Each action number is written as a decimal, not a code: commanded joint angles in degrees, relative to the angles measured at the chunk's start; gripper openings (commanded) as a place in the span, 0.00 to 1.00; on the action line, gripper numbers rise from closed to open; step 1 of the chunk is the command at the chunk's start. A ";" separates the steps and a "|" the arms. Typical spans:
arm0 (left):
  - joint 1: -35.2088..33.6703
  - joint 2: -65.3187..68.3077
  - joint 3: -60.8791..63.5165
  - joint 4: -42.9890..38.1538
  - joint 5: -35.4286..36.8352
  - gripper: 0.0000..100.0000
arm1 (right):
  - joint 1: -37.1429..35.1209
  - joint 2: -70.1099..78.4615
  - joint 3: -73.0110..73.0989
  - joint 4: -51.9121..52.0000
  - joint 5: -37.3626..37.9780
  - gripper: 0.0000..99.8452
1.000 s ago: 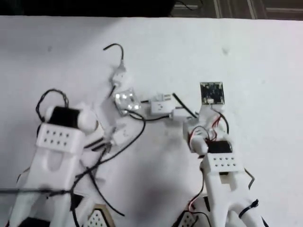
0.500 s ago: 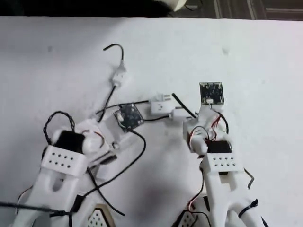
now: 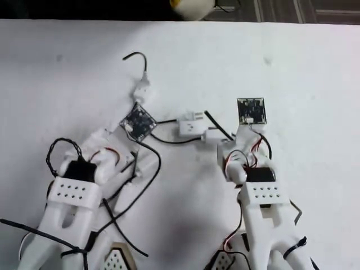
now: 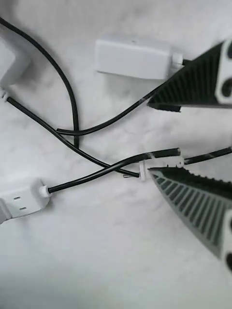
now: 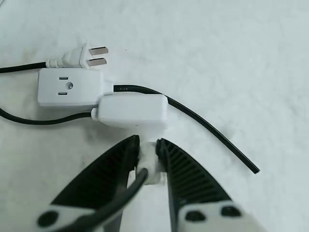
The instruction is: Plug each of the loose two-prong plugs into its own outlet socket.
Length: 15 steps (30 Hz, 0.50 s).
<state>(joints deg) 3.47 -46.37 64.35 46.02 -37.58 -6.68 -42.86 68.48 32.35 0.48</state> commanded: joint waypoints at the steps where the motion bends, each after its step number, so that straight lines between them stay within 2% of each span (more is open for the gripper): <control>1: 1.27 0.31 -0.70 -1.05 0.79 0.20 | 0.22 -0.04 -0.62 -1.01 -0.62 0.02; 11: 2.07 26.07 -12.04 -1.85 0.79 0.20 | 0.22 -0.04 -0.53 -1.01 -0.62 0.02; 15: 4.35 29.76 -12.57 -1.49 0.79 0.19 | 0.22 -0.04 -0.44 -1.01 -0.62 0.02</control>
<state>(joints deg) 5.67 -17.89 53.98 44.97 -37.58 -6.68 -42.86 68.48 32.35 0.48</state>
